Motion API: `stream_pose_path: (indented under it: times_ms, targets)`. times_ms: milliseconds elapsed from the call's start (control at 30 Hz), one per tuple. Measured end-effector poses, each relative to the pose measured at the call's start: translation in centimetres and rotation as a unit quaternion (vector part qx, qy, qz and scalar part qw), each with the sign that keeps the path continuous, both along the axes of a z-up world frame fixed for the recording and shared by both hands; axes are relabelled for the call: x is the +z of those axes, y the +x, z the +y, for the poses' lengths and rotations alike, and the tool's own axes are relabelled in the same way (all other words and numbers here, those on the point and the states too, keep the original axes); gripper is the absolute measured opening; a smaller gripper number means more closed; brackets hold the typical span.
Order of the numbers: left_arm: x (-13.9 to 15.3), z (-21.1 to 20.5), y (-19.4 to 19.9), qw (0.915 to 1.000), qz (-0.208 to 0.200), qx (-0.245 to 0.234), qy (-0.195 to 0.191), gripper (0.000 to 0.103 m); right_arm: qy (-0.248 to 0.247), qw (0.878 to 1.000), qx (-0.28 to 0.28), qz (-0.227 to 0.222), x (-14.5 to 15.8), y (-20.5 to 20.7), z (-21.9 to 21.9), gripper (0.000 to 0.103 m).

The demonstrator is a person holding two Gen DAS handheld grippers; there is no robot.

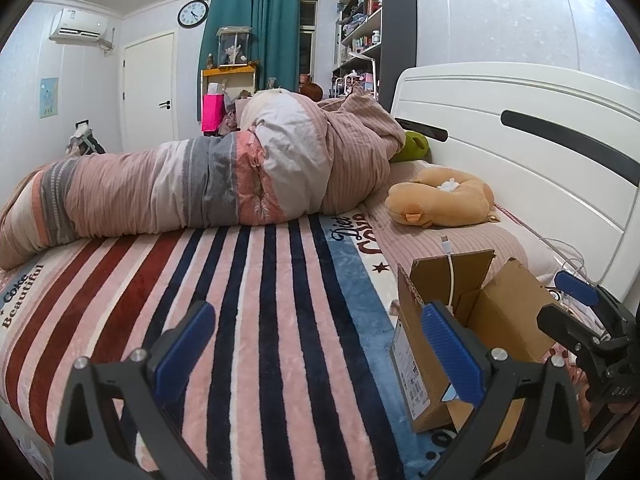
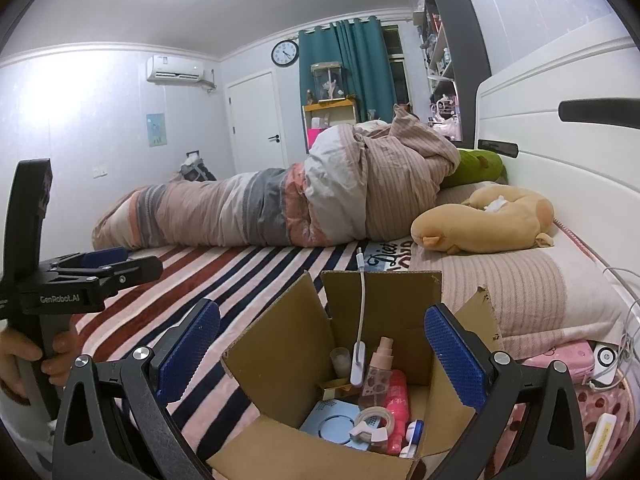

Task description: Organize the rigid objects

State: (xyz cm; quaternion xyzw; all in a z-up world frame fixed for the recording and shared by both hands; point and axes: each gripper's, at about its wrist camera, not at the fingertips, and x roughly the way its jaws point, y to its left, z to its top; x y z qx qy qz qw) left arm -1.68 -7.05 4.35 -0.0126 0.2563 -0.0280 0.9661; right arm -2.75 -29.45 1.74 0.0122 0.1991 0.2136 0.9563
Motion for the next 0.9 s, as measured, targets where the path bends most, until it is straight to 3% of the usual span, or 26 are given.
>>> stream_pose_path:
  times_ms: [900]
  targets:
    - [-0.08,0.08,0.01,1.0000,0.003,0.000,-0.002,0.102,0.000,1.000,-0.001,0.002,-0.13,-0.42,0.75,0.103]
